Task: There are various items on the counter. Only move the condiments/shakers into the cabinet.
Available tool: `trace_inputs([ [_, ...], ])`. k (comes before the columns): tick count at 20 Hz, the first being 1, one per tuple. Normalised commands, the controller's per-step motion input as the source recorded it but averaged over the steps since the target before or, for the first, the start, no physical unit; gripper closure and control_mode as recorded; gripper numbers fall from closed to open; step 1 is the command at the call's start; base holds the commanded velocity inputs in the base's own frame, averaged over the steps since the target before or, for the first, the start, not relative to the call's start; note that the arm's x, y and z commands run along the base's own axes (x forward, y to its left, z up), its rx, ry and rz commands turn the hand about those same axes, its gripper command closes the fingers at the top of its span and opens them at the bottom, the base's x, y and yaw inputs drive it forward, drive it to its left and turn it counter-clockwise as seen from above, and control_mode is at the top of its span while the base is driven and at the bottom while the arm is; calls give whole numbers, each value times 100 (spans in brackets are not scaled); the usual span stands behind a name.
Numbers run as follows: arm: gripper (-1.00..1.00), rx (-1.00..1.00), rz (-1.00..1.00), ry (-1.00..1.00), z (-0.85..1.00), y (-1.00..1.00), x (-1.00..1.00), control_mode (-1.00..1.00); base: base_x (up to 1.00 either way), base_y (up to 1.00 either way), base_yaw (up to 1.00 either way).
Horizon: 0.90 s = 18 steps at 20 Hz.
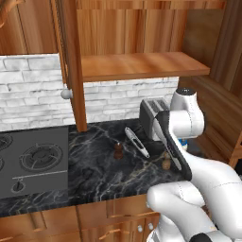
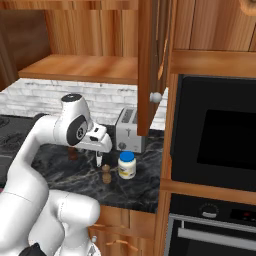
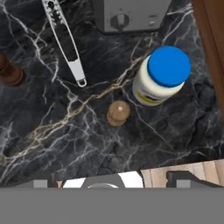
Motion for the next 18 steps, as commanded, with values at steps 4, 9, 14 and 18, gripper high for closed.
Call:
trace_inputs([
  [4, -100, -7, 0, 2, -71, 0, -3, -100, 0, 0, 0],
  [9, -100, -1, 0, -2, -41, -5, -8, -100, 0, 0, 0],
  [14, -100, 0, 0, -2, -43, -14, -7, -100, 0, 0, 0],
  [18, -100, 1, 0, -1, -36, -19, -1, -100, 0, 0, 0],
])
